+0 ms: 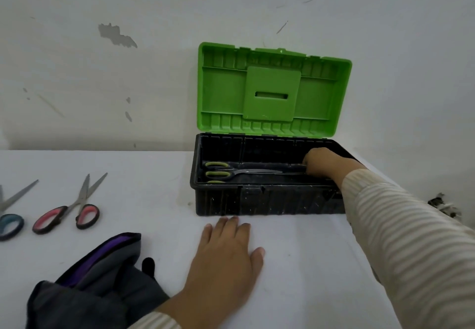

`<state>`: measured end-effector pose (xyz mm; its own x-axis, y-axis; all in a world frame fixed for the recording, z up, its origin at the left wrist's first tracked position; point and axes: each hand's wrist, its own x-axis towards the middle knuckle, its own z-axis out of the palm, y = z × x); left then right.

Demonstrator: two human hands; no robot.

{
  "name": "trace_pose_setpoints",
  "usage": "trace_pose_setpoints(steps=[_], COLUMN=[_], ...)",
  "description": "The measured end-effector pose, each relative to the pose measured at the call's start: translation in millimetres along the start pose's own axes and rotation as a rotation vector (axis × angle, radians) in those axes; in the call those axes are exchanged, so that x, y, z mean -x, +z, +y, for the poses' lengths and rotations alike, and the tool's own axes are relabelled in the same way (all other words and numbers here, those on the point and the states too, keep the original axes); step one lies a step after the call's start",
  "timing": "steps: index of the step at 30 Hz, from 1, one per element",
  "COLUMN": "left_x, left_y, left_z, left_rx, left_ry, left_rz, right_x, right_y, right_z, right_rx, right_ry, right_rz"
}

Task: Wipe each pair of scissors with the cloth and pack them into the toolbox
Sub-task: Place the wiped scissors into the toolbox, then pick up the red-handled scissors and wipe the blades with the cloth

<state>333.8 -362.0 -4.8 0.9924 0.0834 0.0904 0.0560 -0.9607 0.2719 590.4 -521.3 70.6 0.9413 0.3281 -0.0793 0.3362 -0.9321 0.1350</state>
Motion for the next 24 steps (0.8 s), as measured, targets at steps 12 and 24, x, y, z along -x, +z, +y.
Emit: trace_pose_setpoints(steps=[12,24], left_x=[6,39], left_y=[-98,-121], left_z=[-35,-206], left_rx=[0.964,0.065], left_ry=[-0.401,-0.637], left_rz=[0.027,0.105], right_x=[163,244], right_y=[-36,9], right_z=[-160,-315], right_rx=[-1.143,-0.818], right_ry=[-0.132,-0.379], right_rz=[0.171,0.02])
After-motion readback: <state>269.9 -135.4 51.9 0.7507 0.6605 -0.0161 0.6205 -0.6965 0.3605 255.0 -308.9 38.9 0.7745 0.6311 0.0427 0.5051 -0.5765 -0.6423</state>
